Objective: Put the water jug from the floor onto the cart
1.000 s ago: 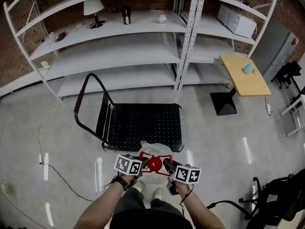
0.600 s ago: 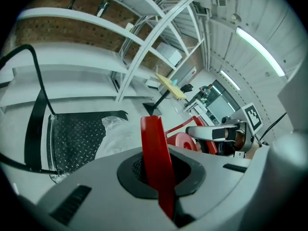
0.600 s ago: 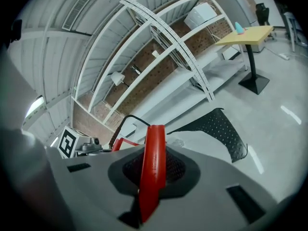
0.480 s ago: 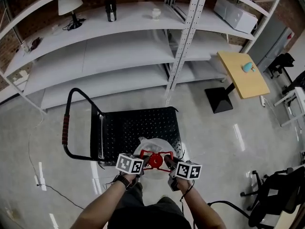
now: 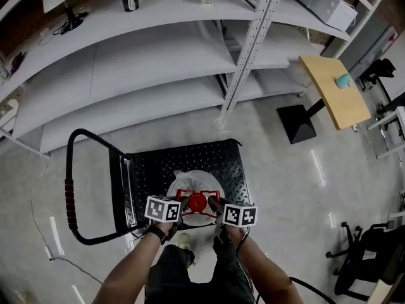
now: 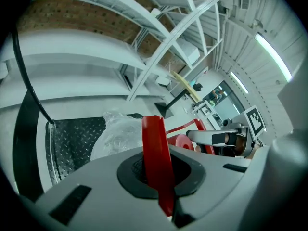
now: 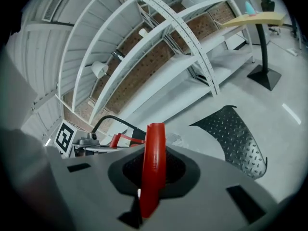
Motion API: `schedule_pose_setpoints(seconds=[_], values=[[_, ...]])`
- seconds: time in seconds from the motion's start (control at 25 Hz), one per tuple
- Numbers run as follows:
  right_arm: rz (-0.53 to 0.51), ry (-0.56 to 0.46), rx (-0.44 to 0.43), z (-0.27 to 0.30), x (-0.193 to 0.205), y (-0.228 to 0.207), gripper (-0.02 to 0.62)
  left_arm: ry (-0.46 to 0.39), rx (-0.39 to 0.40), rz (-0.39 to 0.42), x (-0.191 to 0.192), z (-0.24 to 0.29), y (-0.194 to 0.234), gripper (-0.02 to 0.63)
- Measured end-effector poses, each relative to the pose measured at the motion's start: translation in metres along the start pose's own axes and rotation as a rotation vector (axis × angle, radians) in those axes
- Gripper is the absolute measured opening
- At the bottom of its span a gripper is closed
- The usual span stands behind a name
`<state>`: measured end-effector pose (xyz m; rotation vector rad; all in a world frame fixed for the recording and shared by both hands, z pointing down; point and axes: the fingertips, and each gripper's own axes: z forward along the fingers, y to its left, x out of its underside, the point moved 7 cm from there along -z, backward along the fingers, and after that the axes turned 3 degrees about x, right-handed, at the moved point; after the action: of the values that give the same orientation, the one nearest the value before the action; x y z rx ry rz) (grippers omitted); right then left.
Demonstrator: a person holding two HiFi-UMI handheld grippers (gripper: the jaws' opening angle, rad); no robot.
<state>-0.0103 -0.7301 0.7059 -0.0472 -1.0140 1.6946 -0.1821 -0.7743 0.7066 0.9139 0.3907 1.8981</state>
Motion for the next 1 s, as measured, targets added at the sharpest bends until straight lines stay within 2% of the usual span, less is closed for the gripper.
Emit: schedule_pose_setpoints(seconds=[0.08,0.16,0.32,0.68,0.88,1.0], values=[[0.002,0.015,-0.006,0.034,-0.002,-0.021,0.031,-0.007,-0.016,-0.036,-0.001,0.023,0.03,0.002],[0.024,-0.014,-0.035,0.062,-0.015,-0.039,0.029,-0.047,-0.023,-0.076,-0.009,0.042,0.058,0.002],[0.011,-0.012,-0.059,0.097,-0.052,-0.048,0.029,-0.091,-0.026,-0.105,-0.031,0.056,0.088,0.002],[0.028,0.046,-0.055,0.097,-0.053,-0.058,0.029,-0.071,-0.059,-0.102,-0.03,0.056,0.084,0.002],[-0.037,0.054,-0.013,0.093,-0.054,-0.058,0.031,-0.038,-0.044,-0.094,-0.028,0.051,0.078,0.005],[-0.086,0.042,0.039,0.087,-0.056,-0.06,0.068,-0.021,-0.017,-0.102,-0.024,0.046,0.076,0.035]])
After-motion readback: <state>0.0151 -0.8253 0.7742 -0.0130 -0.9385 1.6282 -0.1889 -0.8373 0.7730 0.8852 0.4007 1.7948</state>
